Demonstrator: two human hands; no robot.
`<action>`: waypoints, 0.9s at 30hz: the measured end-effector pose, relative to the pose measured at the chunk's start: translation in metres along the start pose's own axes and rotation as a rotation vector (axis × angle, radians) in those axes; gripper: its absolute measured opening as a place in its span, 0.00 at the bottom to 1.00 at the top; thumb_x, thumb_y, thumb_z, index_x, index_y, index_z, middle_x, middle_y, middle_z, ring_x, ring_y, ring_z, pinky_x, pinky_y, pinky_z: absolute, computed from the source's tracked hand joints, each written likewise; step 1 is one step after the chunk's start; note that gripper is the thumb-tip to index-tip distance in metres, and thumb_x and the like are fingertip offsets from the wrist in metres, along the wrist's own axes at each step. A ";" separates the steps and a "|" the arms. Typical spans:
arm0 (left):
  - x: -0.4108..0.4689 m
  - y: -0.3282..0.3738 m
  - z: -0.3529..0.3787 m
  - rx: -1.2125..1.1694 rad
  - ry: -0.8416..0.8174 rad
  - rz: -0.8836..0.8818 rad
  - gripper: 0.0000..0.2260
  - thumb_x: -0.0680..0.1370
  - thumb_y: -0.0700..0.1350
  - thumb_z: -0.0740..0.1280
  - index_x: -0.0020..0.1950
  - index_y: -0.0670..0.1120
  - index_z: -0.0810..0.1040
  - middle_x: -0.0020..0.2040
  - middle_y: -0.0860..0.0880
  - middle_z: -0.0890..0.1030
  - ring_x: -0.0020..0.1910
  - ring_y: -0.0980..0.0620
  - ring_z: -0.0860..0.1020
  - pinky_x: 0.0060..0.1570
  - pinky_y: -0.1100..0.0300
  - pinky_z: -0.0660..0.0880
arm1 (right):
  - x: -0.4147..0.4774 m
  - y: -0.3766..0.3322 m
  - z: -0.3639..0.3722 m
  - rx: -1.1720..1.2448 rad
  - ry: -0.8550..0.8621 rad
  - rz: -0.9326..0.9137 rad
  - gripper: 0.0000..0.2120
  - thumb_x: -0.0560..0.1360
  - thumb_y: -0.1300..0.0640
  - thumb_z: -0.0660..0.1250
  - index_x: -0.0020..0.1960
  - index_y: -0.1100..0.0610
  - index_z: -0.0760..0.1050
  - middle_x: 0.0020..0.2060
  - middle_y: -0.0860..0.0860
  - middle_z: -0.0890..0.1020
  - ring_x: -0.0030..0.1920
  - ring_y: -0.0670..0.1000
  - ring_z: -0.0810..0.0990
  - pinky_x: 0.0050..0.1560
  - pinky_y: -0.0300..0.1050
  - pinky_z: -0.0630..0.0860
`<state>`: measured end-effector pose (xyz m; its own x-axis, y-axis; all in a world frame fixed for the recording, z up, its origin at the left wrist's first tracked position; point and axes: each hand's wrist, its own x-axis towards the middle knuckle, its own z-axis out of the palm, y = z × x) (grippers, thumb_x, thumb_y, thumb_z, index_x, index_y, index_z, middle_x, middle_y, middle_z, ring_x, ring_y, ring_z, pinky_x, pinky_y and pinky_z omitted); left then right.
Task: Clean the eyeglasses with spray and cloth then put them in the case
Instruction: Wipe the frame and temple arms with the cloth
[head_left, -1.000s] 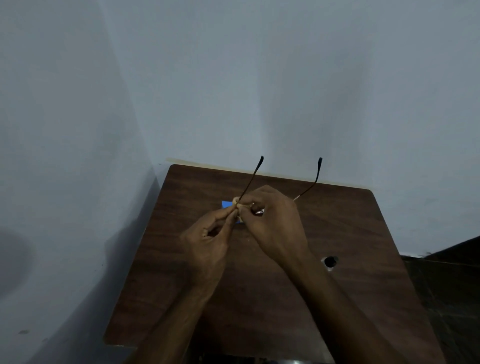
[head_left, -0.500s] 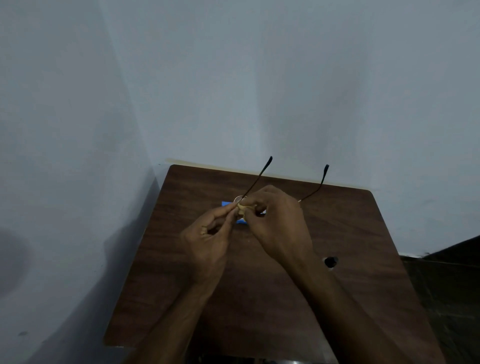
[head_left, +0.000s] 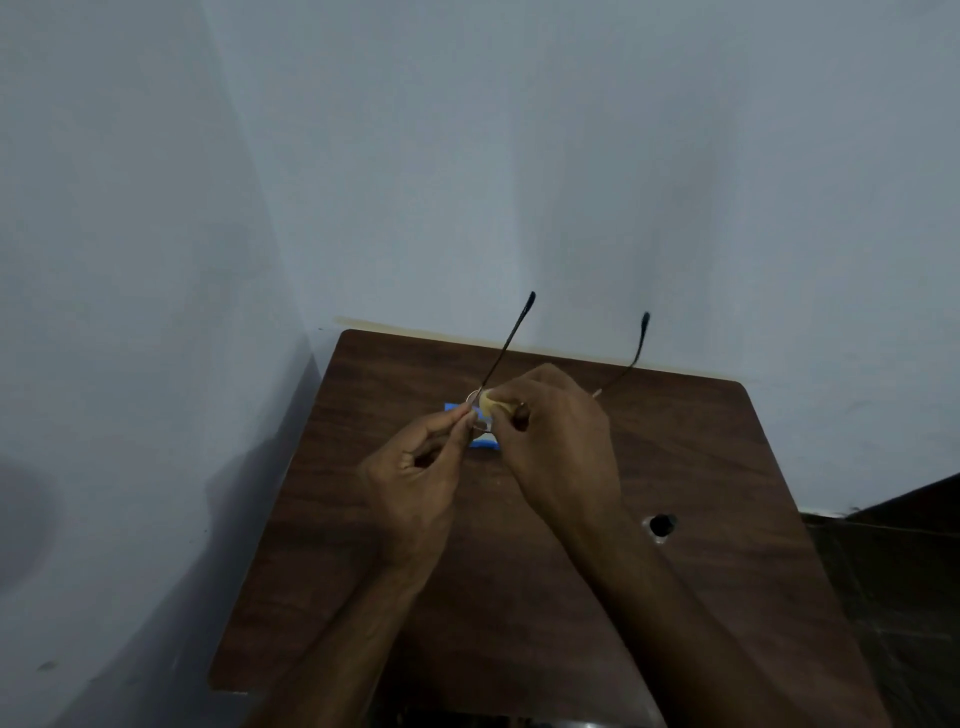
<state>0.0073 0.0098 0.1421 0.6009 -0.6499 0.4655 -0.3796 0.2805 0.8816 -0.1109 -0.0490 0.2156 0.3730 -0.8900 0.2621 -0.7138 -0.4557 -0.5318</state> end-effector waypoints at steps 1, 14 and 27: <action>0.000 -0.001 0.001 0.015 -0.008 0.009 0.13 0.76 0.44 0.75 0.58 0.38 0.86 0.51 0.46 0.89 0.50 0.57 0.87 0.50 0.61 0.84 | 0.002 -0.002 0.000 -0.032 0.019 -0.016 0.02 0.78 0.58 0.73 0.48 0.52 0.84 0.47 0.46 0.80 0.43 0.43 0.75 0.41 0.35 0.70; -0.001 -0.001 0.000 -0.014 0.010 -0.019 0.11 0.77 0.36 0.76 0.59 0.38 0.86 0.53 0.46 0.88 0.52 0.54 0.88 0.52 0.51 0.86 | 0.009 -0.006 0.001 0.214 -0.045 0.033 0.06 0.78 0.55 0.73 0.53 0.50 0.88 0.48 0.45 0.85 0.47 0.43 0.82 0.49 0.37 0.79; 0.003 0.011 0.003 0.030 0.058 -0.015 0.11 0.76 0.37 0.77 0.58 0.40 0.86 0.51 0.50 0.88 0.51 0.61 0.87 0.49 0.65 0.83 | -0.022 0.015 -0.014 0.022 0.084 -0.036 0.03 0.74 0.55 0.76 0.47 0.50 0.84 0.48 0.43 0.81 0.44 0.43 0.80 0.44 0.46 0.83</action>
<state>0.0028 0.0089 0.1531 0.6463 -0.6112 0.4569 -0.3907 0.2492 0.8861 -0.1382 -0.0367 0.2126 0.3466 -0.8714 0.3473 -0.6872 -0.4879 -0.5383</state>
